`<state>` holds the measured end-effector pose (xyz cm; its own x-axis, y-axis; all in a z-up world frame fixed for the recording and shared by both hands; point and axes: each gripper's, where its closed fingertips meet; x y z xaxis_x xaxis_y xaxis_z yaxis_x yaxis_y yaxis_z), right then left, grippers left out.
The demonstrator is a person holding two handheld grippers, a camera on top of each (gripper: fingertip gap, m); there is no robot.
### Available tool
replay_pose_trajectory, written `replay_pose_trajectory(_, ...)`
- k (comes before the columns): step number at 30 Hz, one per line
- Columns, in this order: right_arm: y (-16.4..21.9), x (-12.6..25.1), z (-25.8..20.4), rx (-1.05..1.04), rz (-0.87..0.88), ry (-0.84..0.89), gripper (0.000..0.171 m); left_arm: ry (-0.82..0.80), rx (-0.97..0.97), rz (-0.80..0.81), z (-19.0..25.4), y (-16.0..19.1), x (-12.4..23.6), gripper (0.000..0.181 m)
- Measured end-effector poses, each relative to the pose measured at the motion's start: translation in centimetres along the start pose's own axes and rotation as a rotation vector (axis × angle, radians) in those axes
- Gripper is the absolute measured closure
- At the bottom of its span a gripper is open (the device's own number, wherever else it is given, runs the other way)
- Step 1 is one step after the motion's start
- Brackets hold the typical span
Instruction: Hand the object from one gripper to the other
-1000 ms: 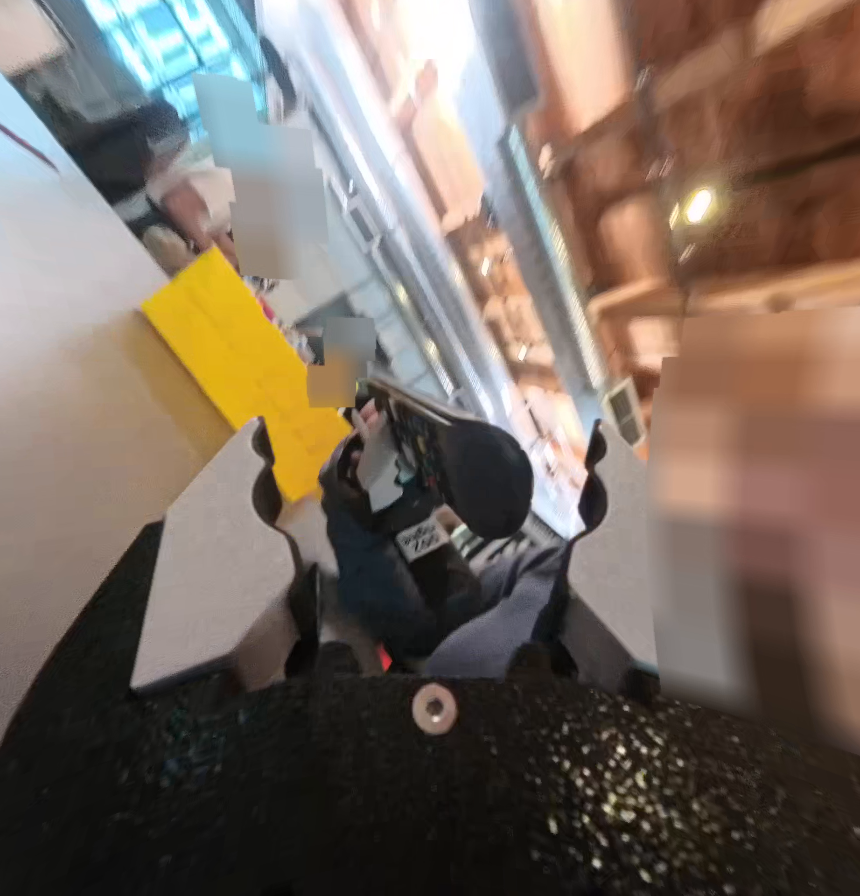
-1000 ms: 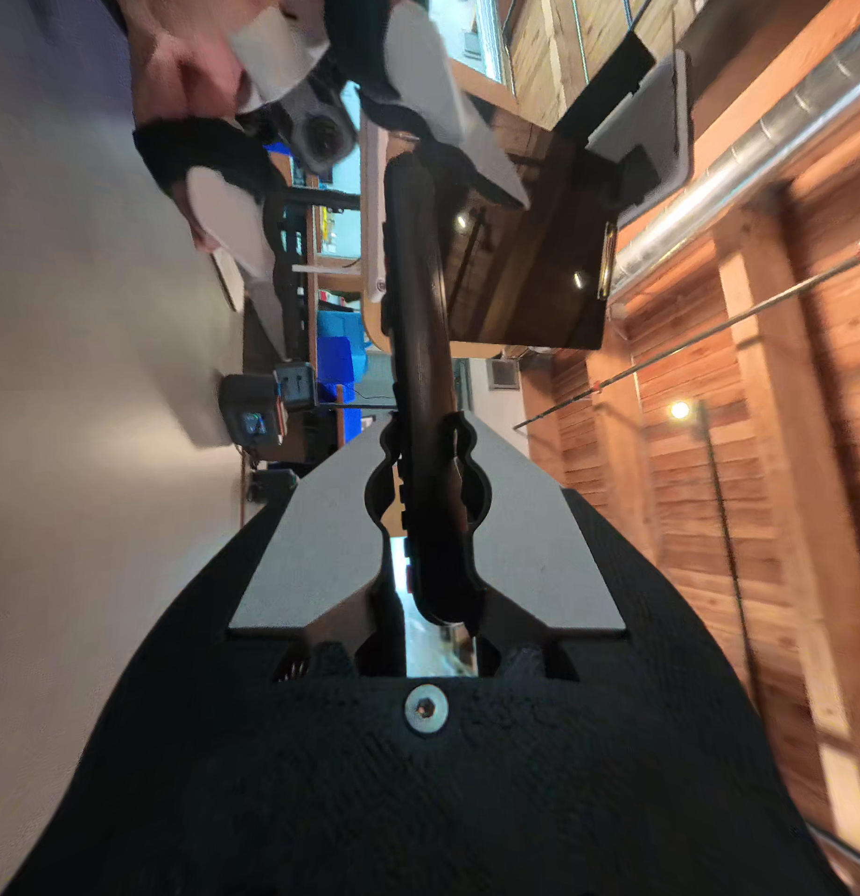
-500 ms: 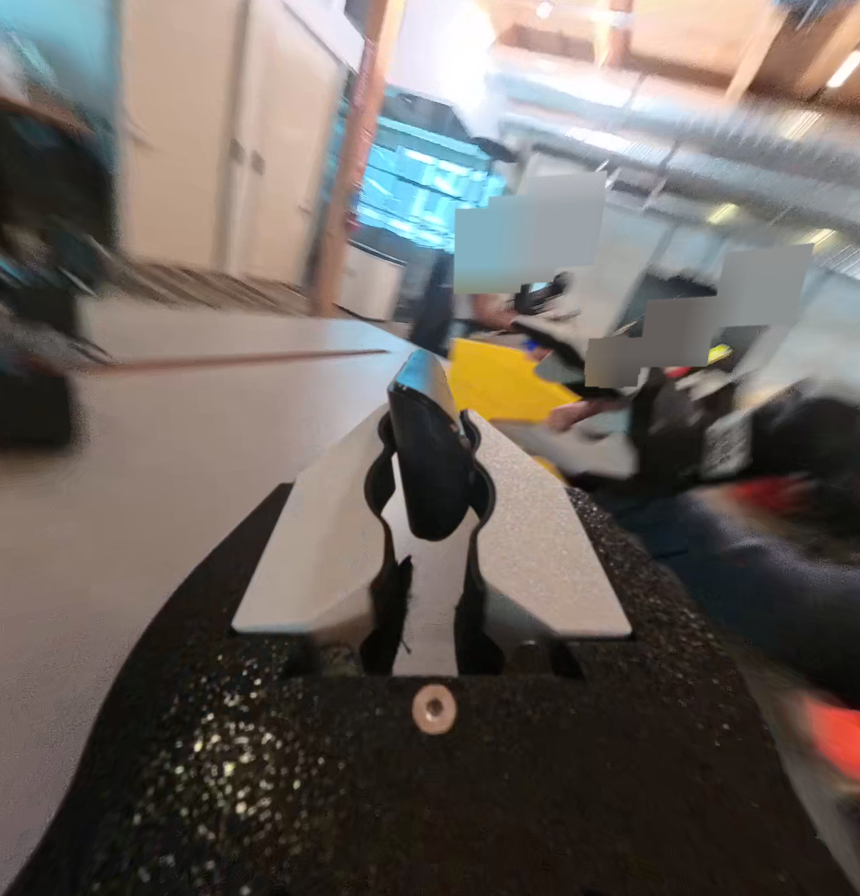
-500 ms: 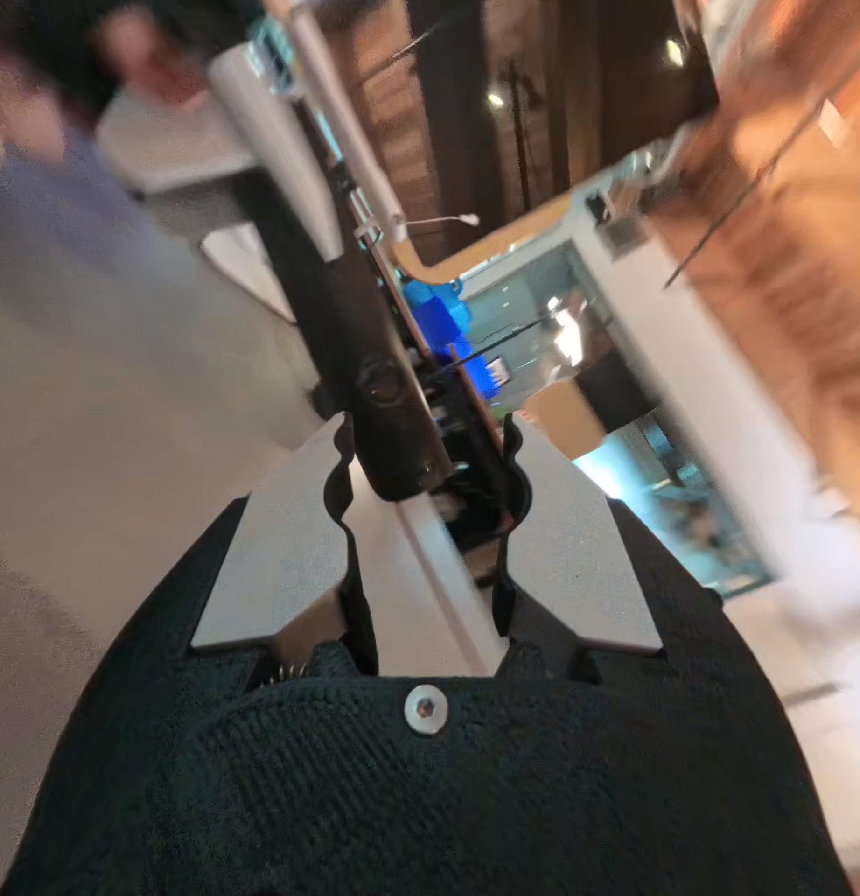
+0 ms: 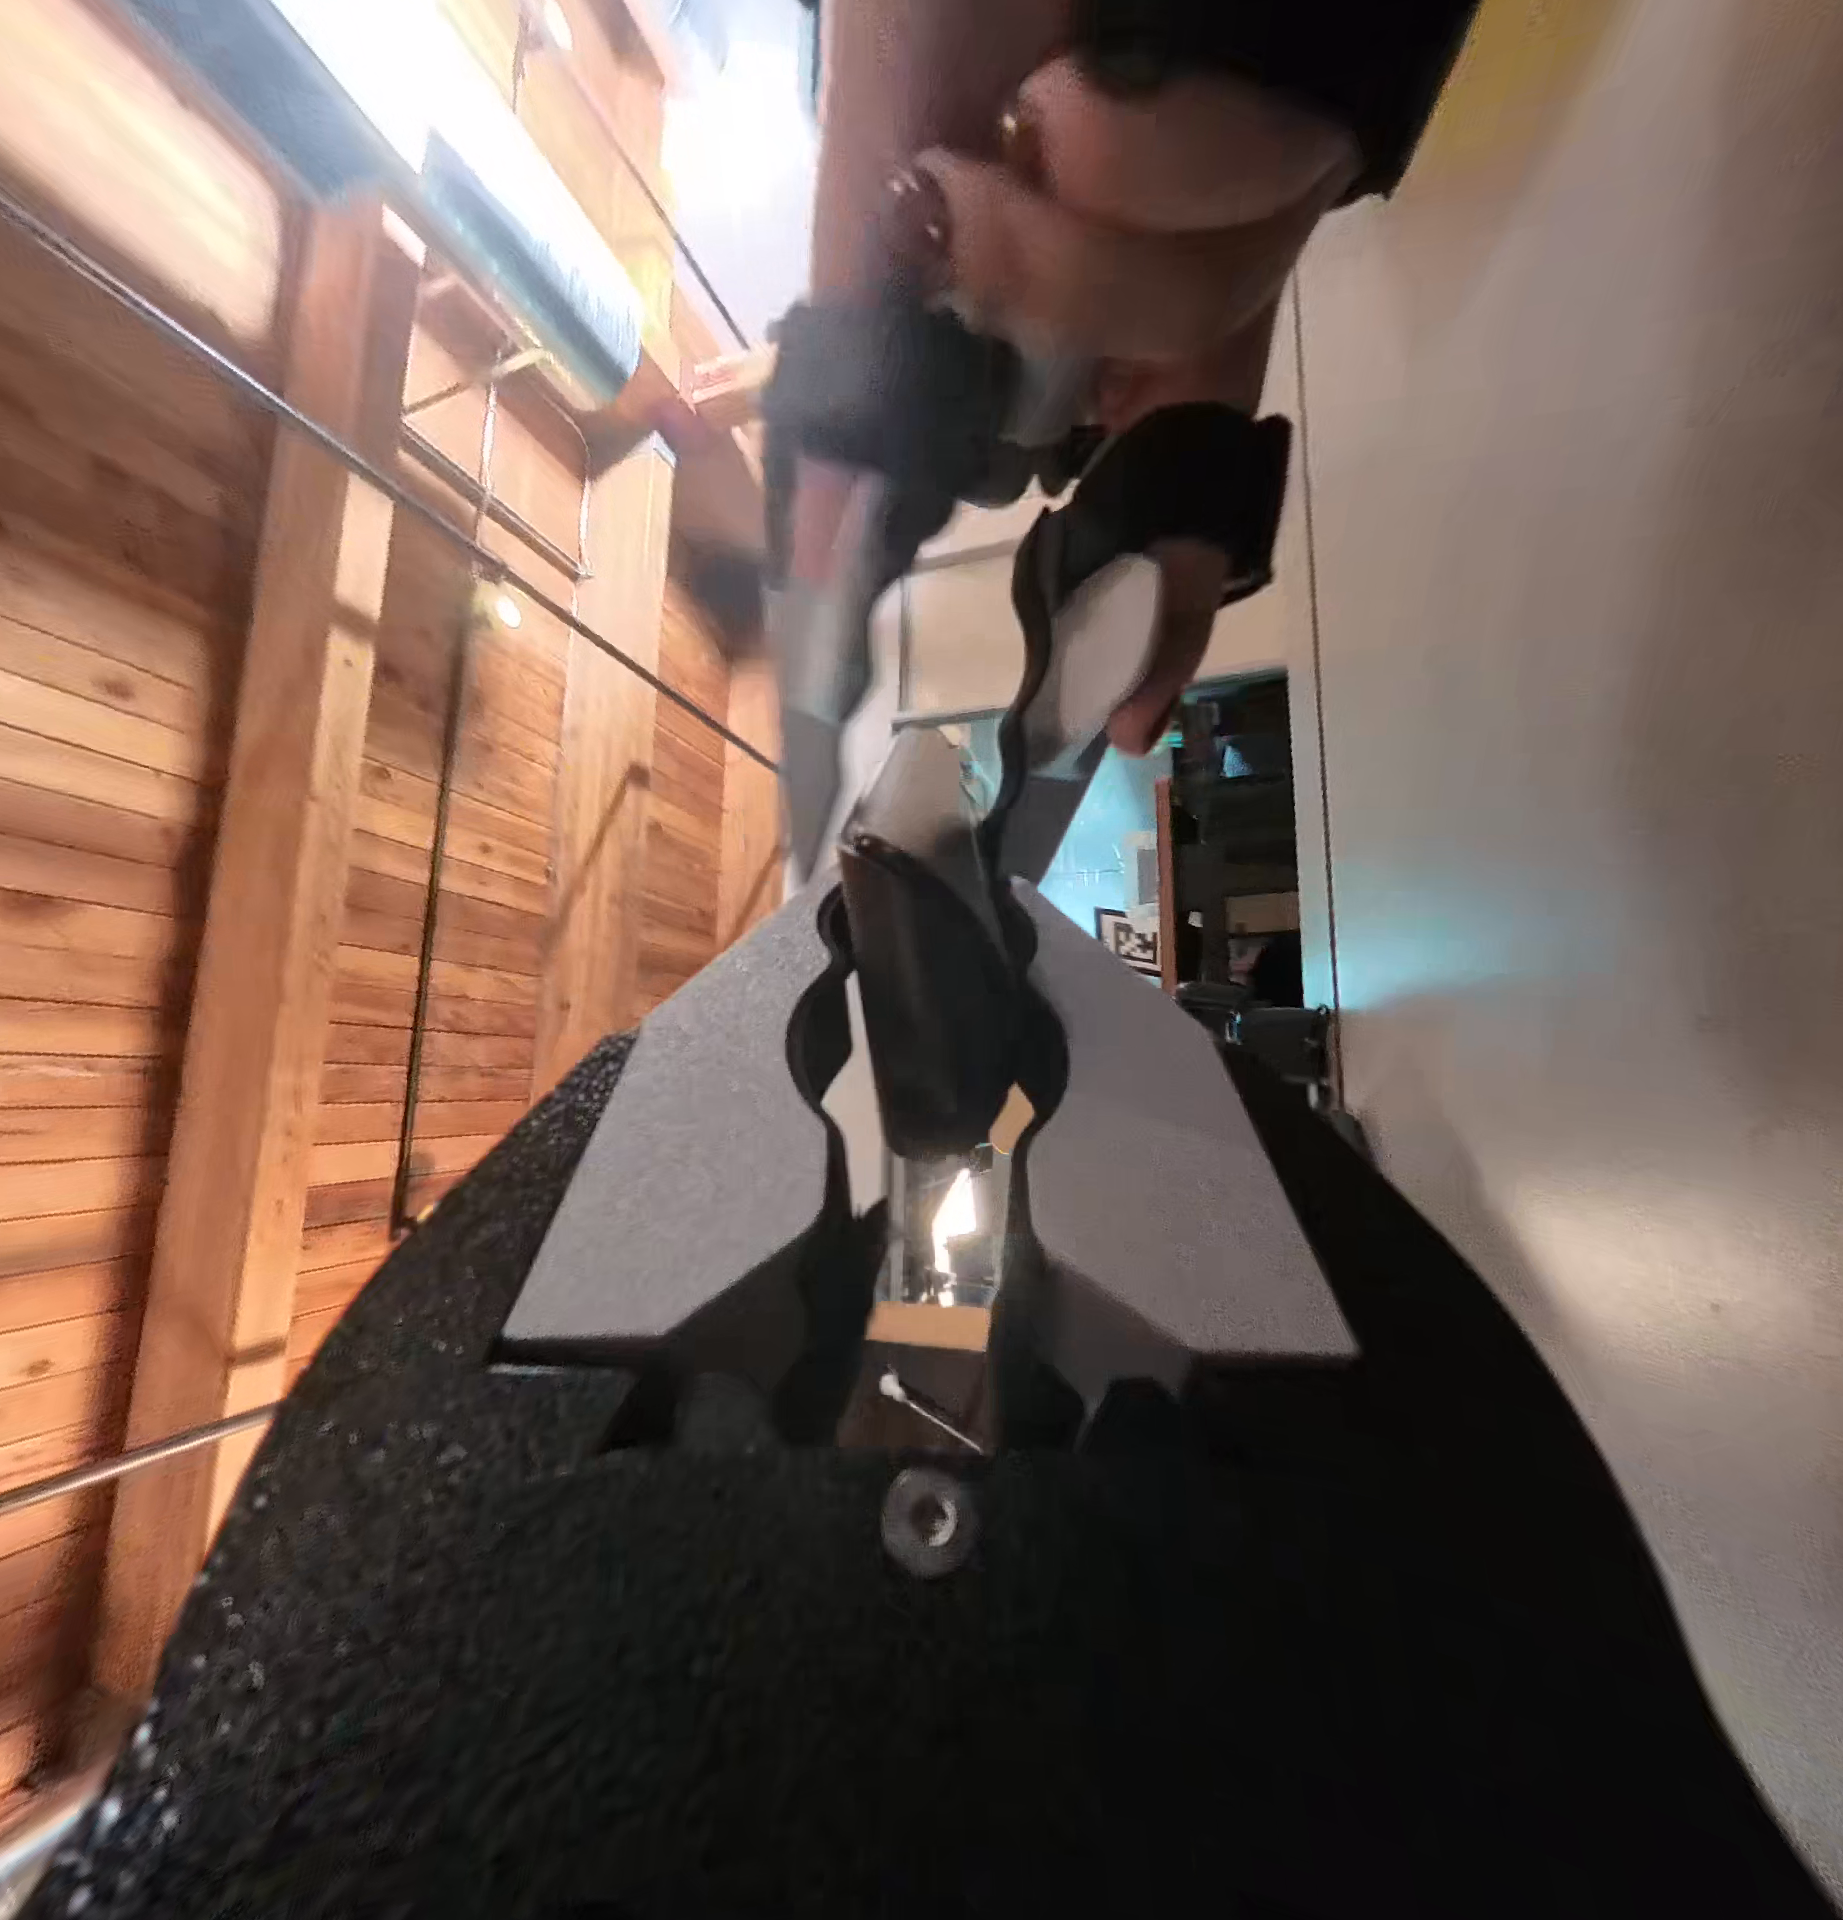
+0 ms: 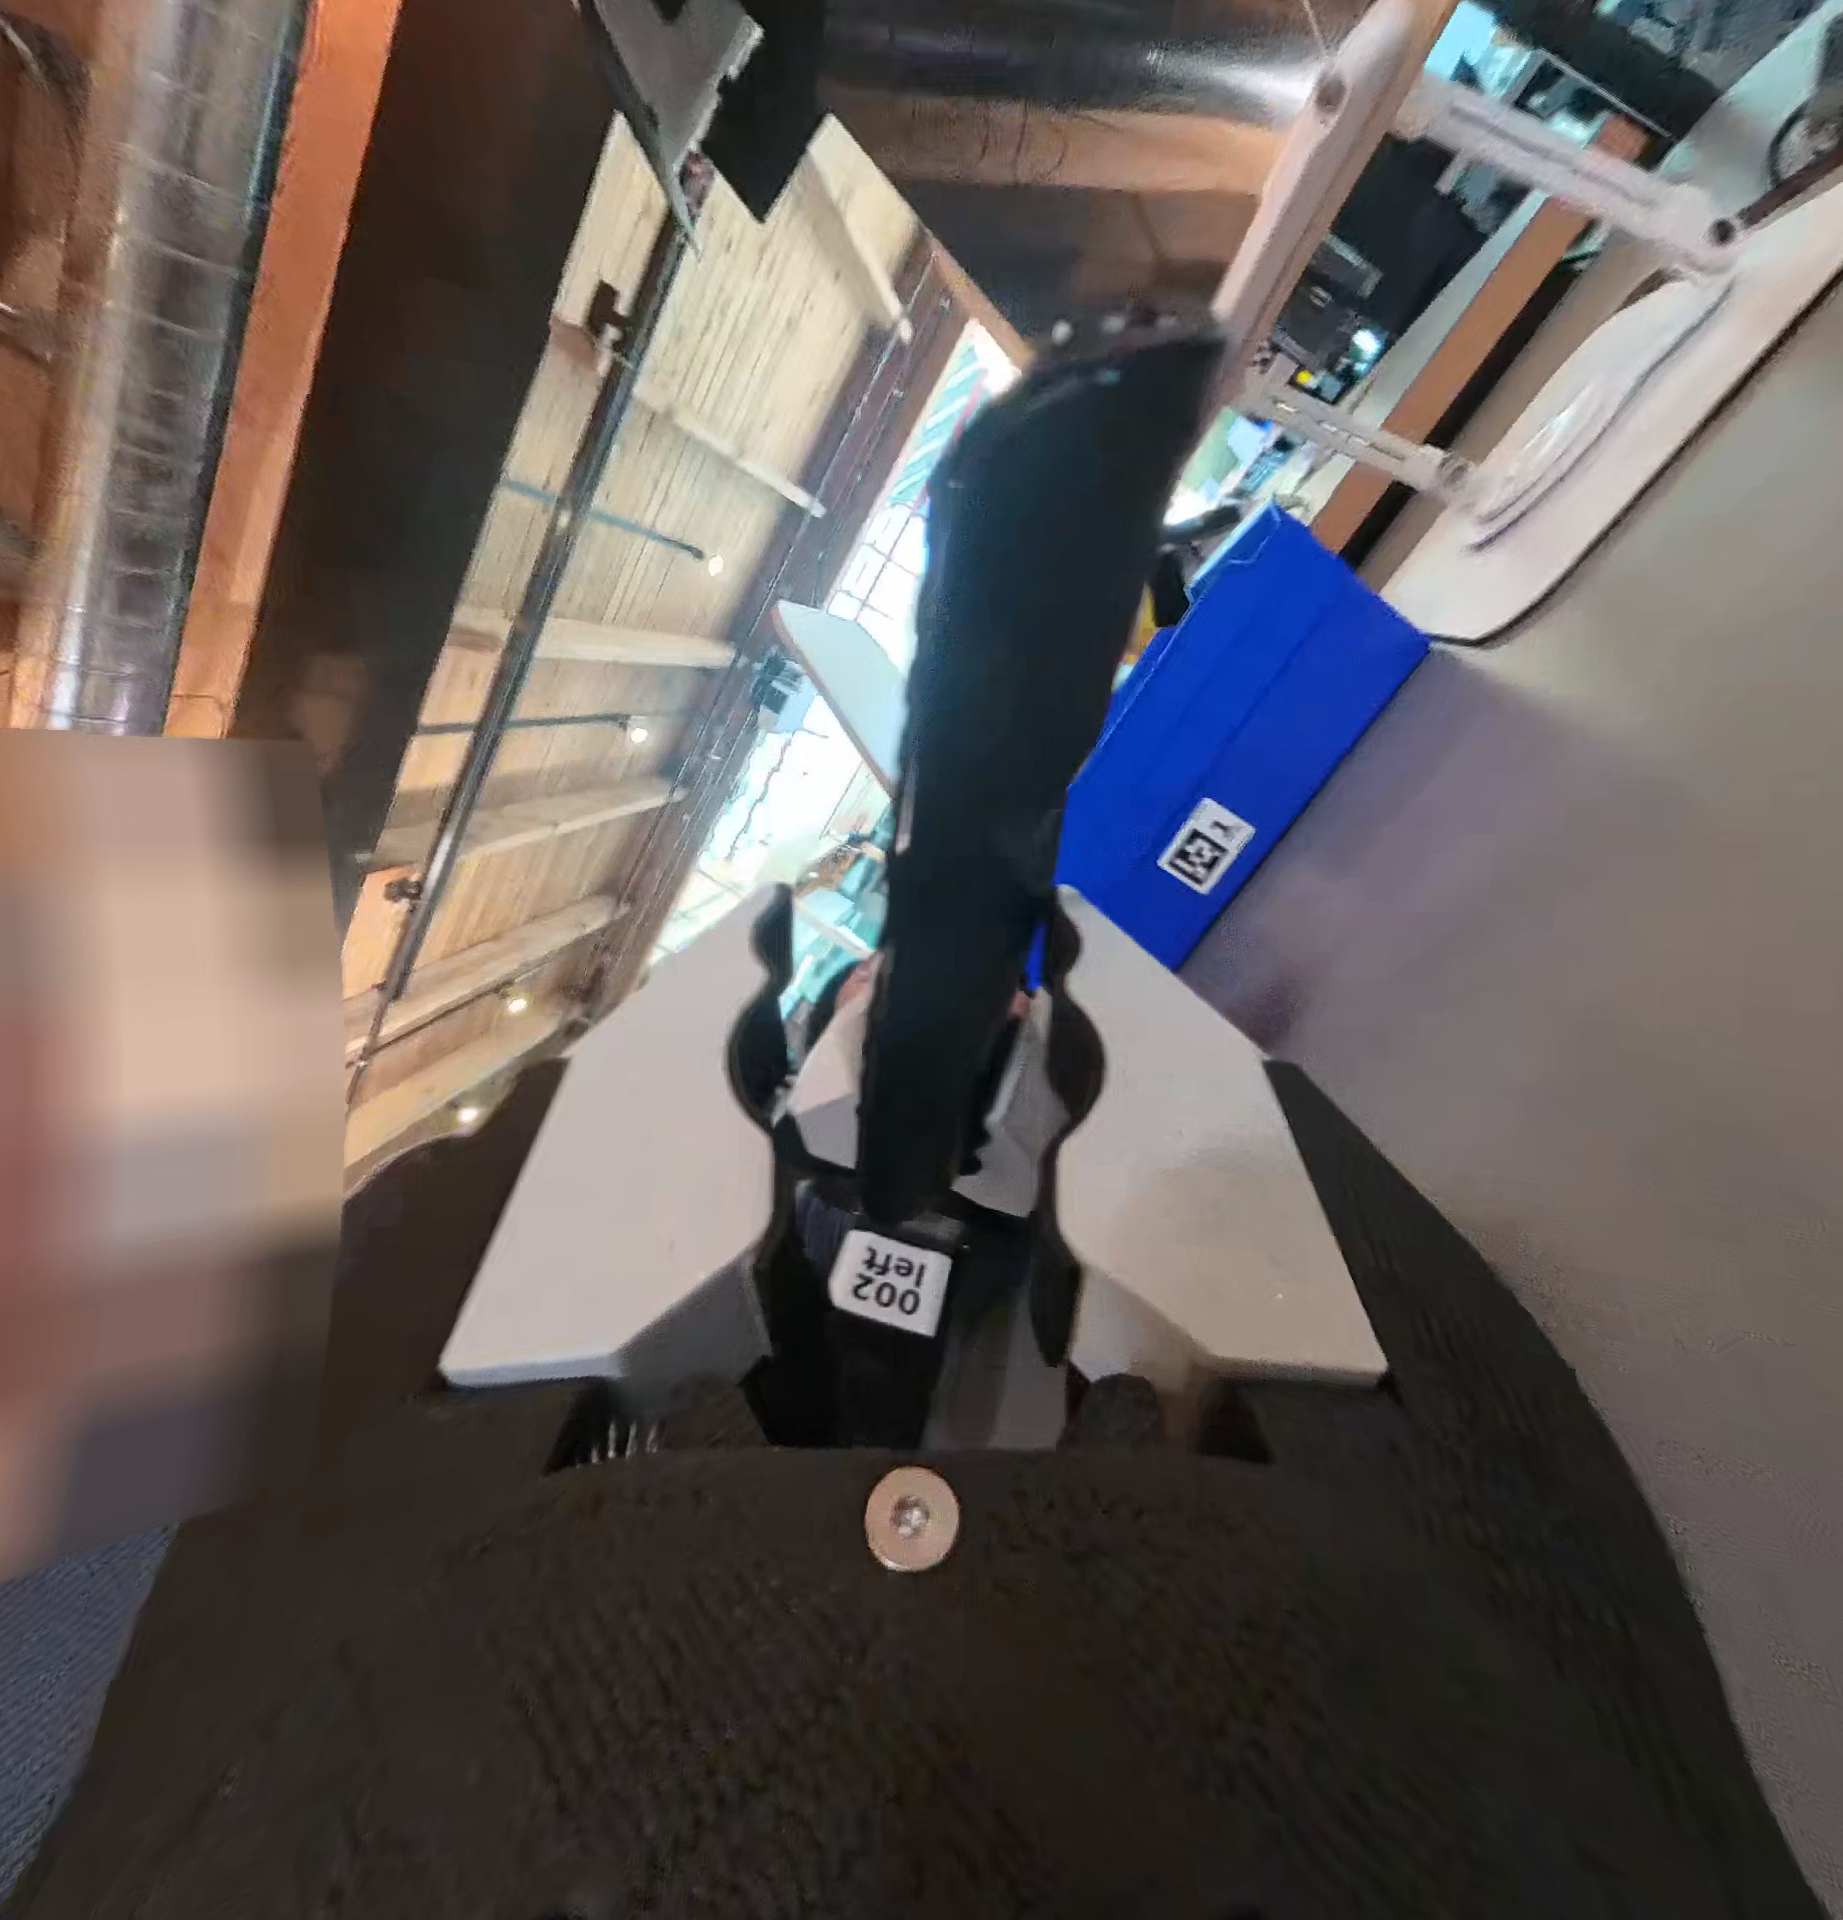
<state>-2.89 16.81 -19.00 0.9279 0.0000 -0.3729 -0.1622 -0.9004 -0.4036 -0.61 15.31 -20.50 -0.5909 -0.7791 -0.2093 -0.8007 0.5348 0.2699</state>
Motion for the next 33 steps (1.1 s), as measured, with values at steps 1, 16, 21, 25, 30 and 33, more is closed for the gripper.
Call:
replay_pose_trajectory(1,0.0,0.0,0.3,0.026,-0.003,0.018,0.141,-0.003,0.015,-0.002,-0.1,0.0,0.0,0.158)
replay_pose_trajectory(16,-3.8,1.8,-2.5,0.741,0.005,0.264,0.149,-0.127,1.333,-0.229,3.5,8.6,1.1,0.081)
replay_pose_trajectory(21,-7.7,7.1,-7.7,1.051,-0.100,0.586,0.148,-0.181,1.383,-0.277,3.9,10.1,1.7,0.089)
replay_pose_trajectory(25,-12.6,15.0,-9.7,1.035,-0.220,0.930,0.148,-0.188,1.367,-0.287,3.8,10.3,1.7,0.092)
replay_pose_trajectory(30,-15.2,26.0,-5.7,0.626,-0.435,1.275,0.148,-0.172,1.329,-0.272,3.8,9.8,1.4,0.096)
replay_pose_trajectory(33,-13.0,28.7,-2.6,0.352,-0.537,1.277,0.148,-0.158,1.310,-0.271,3.8,9.6,1.3,0.098)
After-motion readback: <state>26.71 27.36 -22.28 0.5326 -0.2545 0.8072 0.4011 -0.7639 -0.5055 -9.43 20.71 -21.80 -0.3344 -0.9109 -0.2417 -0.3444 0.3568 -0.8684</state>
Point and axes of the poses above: each gripper's, where its closed fingertips meet, x back along the fingers, y out of its underside, z = x × y across the jaws, and after that the axes turned 13 degrees about z, right-handed
